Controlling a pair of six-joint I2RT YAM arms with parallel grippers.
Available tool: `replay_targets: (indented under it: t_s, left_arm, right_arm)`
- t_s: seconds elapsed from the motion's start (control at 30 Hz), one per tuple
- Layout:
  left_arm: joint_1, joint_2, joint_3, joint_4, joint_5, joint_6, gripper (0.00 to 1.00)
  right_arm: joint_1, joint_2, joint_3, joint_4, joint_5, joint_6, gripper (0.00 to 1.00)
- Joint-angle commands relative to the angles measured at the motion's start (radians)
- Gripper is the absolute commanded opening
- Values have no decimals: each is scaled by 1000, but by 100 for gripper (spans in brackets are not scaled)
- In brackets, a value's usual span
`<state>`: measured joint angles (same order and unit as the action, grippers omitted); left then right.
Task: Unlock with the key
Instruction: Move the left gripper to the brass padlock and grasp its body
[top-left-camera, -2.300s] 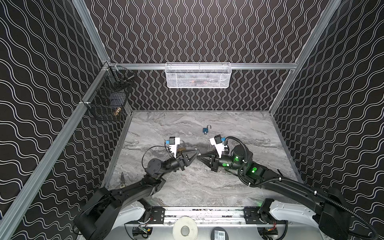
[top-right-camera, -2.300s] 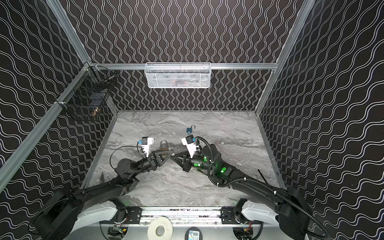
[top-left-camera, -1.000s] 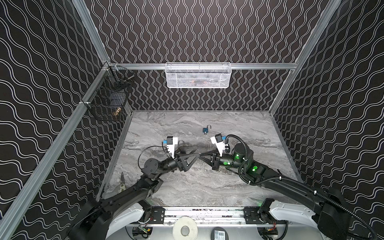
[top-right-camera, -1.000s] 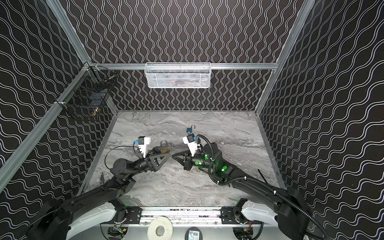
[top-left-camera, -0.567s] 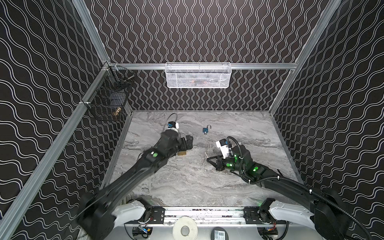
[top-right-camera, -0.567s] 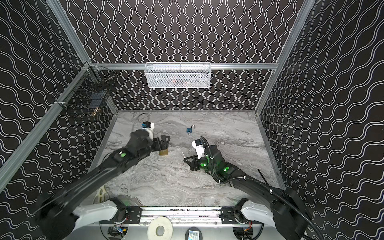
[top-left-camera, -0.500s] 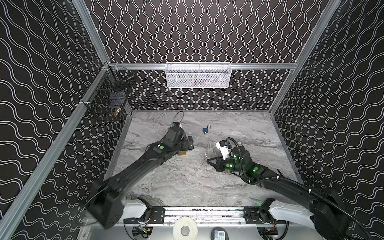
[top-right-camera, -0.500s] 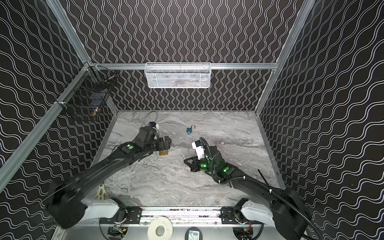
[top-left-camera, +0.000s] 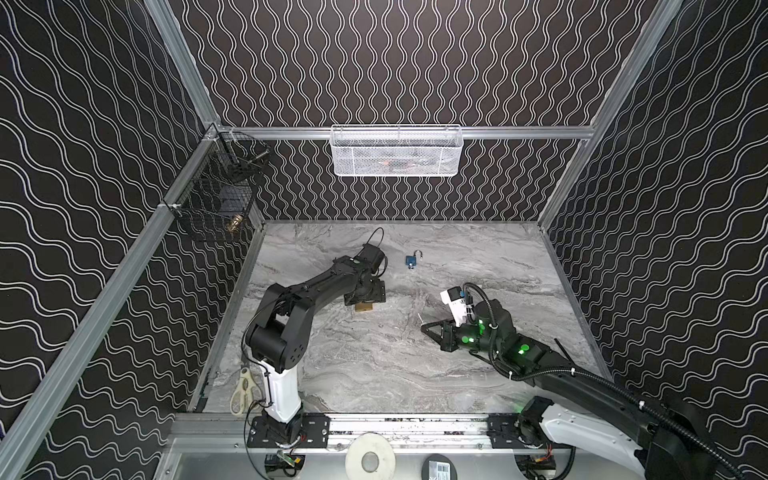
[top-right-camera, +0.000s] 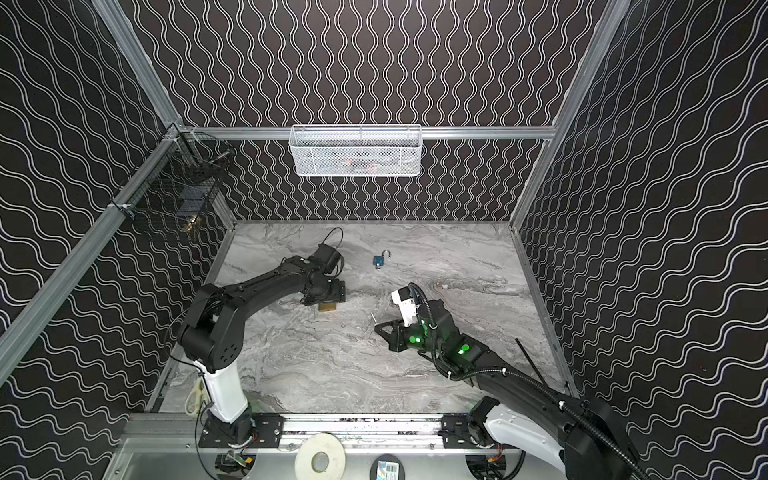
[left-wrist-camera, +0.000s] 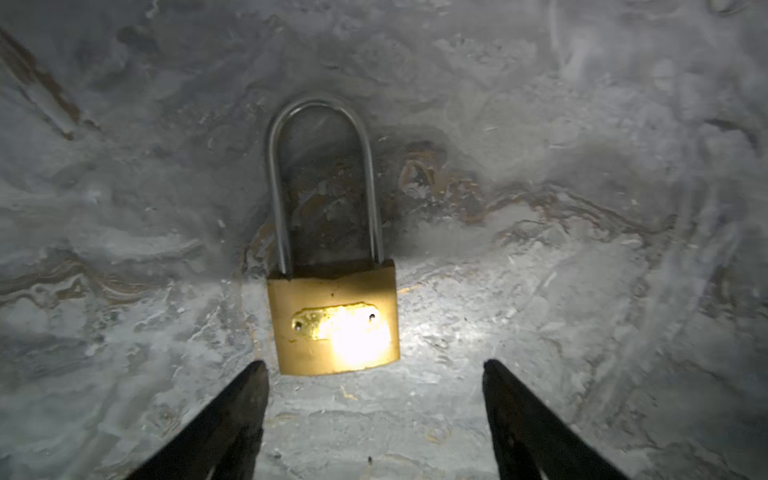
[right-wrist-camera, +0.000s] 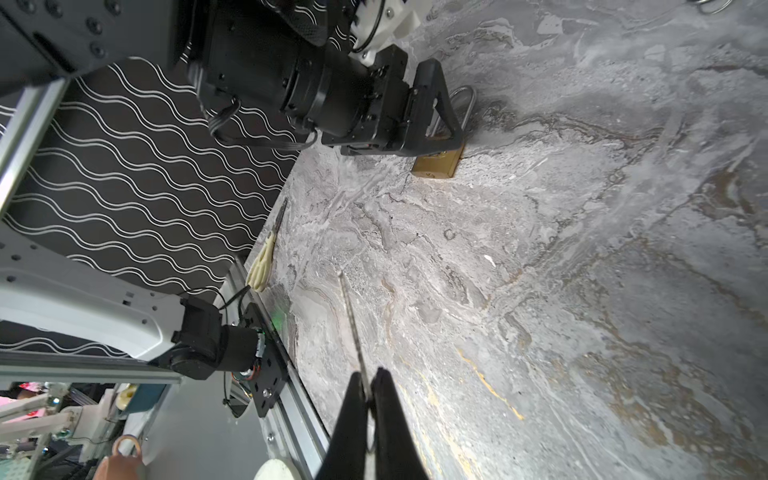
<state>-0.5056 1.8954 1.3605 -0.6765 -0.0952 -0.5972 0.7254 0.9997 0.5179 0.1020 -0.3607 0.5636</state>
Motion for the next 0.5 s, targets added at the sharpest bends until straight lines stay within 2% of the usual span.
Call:
replay_targets:
  t_s: [0.0,0.1,0.47]
  left_arm:
    - [1,28,16,-60,-61,-9,78]
    - [3,40,3,-32,-70,-12,77]
    - [30,130,25,21,2,-24,69]
  right_arm:
    - [0,15,-4,10,-11,-6,0]
    - [0,31,1,24,-30,-3,0]
    - [-1,45,11,6,-25,-16,0]
